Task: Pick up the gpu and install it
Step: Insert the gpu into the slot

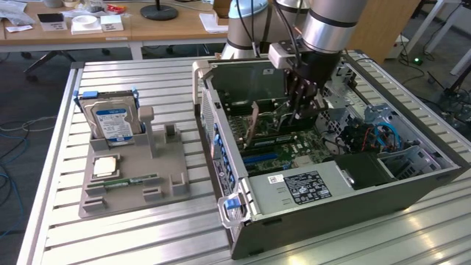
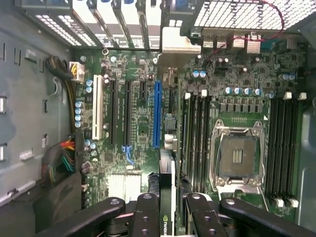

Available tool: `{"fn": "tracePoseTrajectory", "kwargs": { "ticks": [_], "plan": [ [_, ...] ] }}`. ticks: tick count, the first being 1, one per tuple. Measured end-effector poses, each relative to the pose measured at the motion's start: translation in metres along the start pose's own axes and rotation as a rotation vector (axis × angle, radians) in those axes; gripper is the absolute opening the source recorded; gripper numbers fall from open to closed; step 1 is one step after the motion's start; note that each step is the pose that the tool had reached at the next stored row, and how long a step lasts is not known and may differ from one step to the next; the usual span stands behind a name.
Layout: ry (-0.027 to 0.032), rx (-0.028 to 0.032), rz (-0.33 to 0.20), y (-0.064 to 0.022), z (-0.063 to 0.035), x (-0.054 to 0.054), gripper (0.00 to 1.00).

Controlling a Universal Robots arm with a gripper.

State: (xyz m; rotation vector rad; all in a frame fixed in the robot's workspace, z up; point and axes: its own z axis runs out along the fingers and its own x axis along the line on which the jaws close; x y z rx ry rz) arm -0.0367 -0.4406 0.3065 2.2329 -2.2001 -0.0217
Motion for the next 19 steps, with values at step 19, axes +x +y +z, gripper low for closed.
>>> {"fn": "tracePoseTrajectory", "kwargs": {
  "ticks": [19],
  "plan": [
    [-0.0035,0.0004,0.000,0.0128,0.0100,0.008,0.26]
  ]
}}
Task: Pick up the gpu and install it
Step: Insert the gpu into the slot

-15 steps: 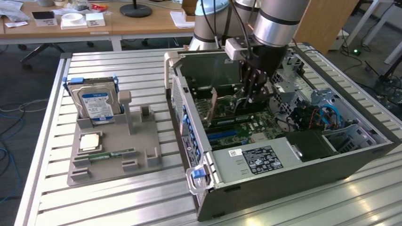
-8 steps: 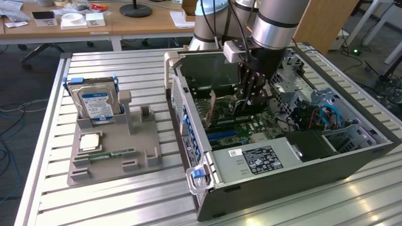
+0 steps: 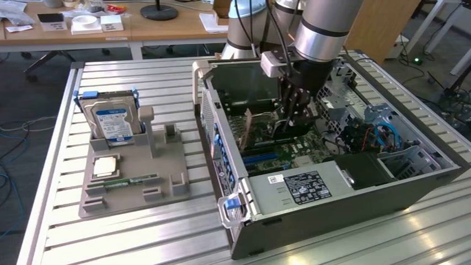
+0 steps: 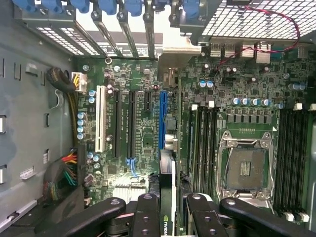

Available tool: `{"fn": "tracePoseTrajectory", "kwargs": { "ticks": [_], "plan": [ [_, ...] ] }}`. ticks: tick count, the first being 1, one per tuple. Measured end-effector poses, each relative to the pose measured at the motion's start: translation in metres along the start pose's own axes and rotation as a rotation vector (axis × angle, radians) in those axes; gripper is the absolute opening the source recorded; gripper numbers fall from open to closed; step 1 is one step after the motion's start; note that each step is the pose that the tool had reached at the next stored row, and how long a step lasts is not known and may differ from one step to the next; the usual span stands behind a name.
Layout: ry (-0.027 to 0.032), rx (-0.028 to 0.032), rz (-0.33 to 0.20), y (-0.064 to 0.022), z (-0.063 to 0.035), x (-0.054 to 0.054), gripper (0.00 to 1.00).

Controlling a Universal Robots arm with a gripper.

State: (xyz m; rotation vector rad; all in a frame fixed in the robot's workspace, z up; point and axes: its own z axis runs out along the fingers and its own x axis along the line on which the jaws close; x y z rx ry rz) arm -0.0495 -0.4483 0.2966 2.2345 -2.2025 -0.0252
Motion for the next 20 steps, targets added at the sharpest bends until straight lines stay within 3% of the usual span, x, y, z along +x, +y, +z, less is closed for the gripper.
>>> {"fn": "tracePoseTrajectory", "kwargs": {
  "ticks": [3,20],
  "plan": [
    [-0.0031,0.0000,-0.005,0.0003,0.0016,-0.0001,0.26],
    [-0.0034,0.0001,-0.007,0.0101,0.0060,0.0000,0.26]
  ]
}}
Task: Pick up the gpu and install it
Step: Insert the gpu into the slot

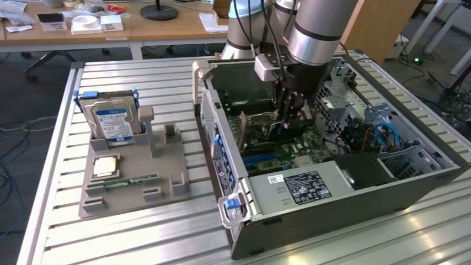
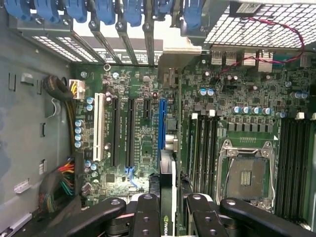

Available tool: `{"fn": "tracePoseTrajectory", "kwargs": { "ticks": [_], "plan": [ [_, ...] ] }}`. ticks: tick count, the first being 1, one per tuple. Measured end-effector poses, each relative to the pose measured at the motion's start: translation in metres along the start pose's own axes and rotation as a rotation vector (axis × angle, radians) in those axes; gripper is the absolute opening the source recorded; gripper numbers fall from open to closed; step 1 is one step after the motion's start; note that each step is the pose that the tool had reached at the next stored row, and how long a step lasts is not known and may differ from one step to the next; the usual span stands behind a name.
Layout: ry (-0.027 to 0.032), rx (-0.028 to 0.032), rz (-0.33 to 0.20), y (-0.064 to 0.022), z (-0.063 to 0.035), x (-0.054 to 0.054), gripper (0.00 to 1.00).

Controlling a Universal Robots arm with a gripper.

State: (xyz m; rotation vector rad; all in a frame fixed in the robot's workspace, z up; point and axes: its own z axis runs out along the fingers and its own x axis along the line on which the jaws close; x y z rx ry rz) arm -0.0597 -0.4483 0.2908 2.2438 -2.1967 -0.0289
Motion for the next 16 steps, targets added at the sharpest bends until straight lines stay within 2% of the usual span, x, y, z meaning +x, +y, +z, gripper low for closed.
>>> {"fn": "tracePoseTrajectory", "kwargs": {
  "ticks": [6,12,16],
  "plan": [
    [-0.0001,-0.0001,-0.001,0.0007,0.0070,0.000,0.26],
    [-0.0037,-0.0001,-0.012,0.0015,0.0111,0.001,0.26],
    [-0.0039,-0.0003,-0.019,0.0026,0.0131,0.002,0.26]
  ]
}}
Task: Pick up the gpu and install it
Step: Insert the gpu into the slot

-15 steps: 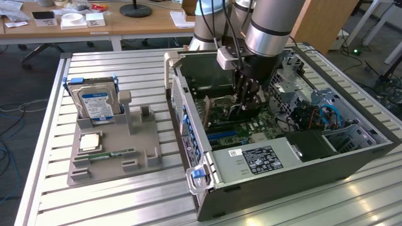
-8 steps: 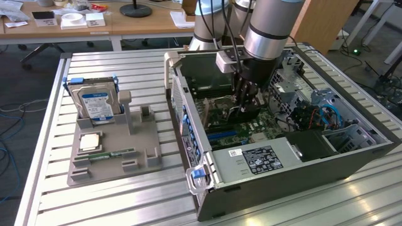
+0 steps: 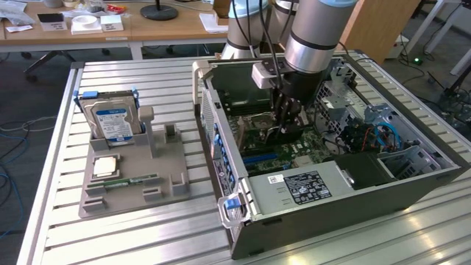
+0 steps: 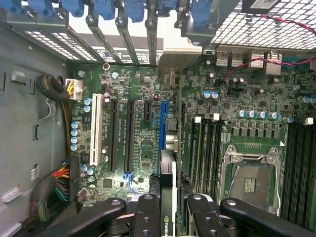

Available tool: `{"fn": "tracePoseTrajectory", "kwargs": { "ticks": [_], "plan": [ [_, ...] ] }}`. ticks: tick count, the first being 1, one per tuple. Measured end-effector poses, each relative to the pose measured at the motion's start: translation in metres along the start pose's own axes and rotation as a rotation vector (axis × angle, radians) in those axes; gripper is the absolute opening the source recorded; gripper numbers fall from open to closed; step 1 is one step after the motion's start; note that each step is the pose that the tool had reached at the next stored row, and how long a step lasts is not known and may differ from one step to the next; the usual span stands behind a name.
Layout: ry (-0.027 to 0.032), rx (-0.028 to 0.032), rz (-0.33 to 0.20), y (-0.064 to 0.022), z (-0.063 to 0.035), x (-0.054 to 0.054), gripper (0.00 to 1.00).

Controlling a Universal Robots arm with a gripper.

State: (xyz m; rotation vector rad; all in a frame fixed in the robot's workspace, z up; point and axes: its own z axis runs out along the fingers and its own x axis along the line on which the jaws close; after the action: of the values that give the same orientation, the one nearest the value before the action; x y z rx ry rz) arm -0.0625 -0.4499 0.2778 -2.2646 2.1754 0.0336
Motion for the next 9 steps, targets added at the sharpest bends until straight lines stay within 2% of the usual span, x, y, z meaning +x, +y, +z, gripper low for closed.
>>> {"fn": "tracePoseTrajectory", "kwargs": {
  "ticks": [9],
  "plan": [
    [0.0002,-0.0002,-0.003,0.0026,0.0038,0.0022,0.26]
  ]
}}
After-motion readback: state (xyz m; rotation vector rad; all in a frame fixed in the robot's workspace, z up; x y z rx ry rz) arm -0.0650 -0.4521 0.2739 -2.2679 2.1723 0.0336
